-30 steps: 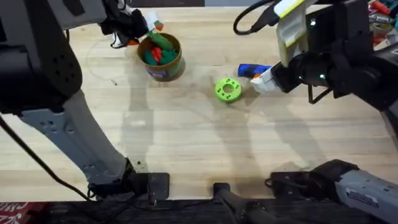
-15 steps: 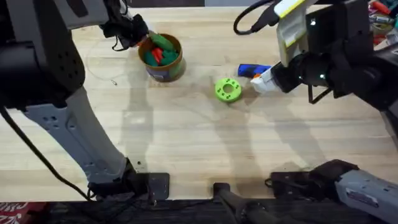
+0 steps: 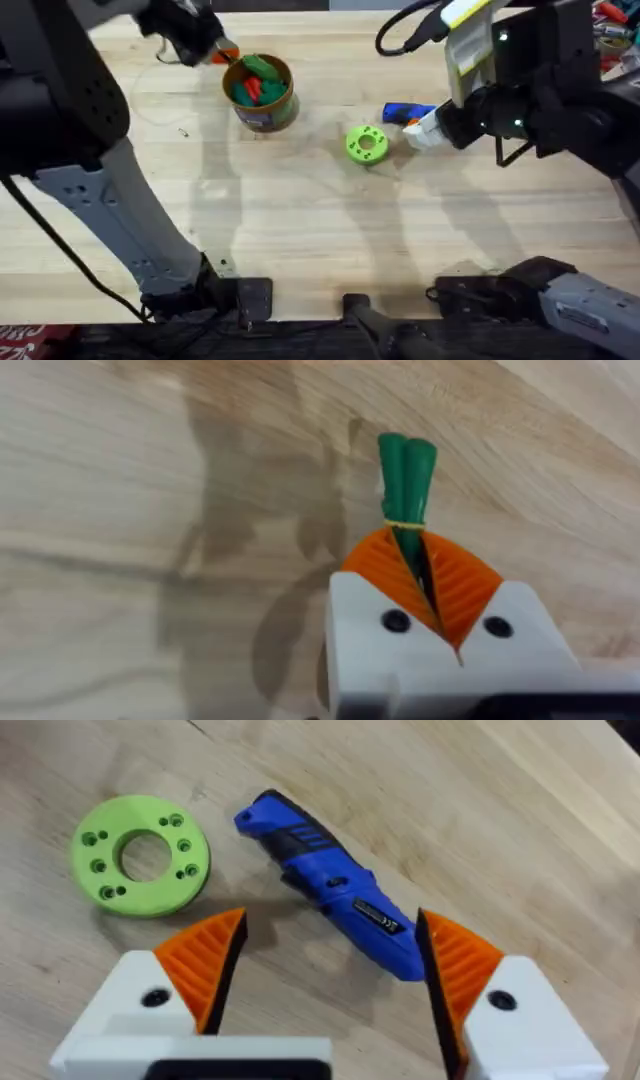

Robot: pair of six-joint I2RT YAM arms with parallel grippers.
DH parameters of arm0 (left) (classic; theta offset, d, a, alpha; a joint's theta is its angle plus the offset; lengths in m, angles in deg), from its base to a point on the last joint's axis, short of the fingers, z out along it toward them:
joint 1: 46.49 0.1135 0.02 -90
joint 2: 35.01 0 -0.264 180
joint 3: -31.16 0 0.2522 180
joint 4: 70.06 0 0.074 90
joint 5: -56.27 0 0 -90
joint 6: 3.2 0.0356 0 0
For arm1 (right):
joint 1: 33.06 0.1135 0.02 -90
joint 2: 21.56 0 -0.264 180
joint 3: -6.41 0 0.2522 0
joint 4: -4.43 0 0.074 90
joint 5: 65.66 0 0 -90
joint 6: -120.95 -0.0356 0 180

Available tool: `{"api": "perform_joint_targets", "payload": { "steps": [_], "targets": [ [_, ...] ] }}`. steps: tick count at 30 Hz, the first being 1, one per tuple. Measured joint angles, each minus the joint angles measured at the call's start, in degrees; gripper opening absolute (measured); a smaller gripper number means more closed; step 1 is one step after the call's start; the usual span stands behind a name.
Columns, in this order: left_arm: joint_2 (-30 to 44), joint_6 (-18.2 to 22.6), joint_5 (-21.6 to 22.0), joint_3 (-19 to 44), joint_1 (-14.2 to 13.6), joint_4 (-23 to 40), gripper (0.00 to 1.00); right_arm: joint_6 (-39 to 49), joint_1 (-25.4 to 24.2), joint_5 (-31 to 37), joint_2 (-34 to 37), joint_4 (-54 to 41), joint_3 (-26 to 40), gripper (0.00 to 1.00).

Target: Pick up the gripper from the table and insert it into the empty holder that is missing its gripper. Then pick up a screw, insert it into the mounting hole, and use the screwdriver to tighten it. Finally, clean up the table by picking up the vegetable and placing it into the bucket.

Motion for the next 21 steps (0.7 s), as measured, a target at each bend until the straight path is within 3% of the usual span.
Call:
{"api": "perform_joint_targets", "payload": {
  "steps": [5,10,16,21],
  "targets": [
    [0.1,2.4,0.1,10.8,2.0,13.5,0.020,0.0,0.0,0.0,0.0,0.0,0.0,0.982],
    [0.0,5.5,0.5,18.6,1.9,25.2,0.020,0.0,0.0,0.0,0.0,0.0,0.0,0.982],
    [-2.4,8.1,4.5,20.2,-0.6,32.0,0.020,0.0,0.0,0.0,0.0,0.0,0.0,0.982],
    [-8.8,9.5,7.5,20.2,-4.5,36.4,0.020,0.0,0.0,0.0,0.0,0.0,0.0,0.982]
  ]
}}
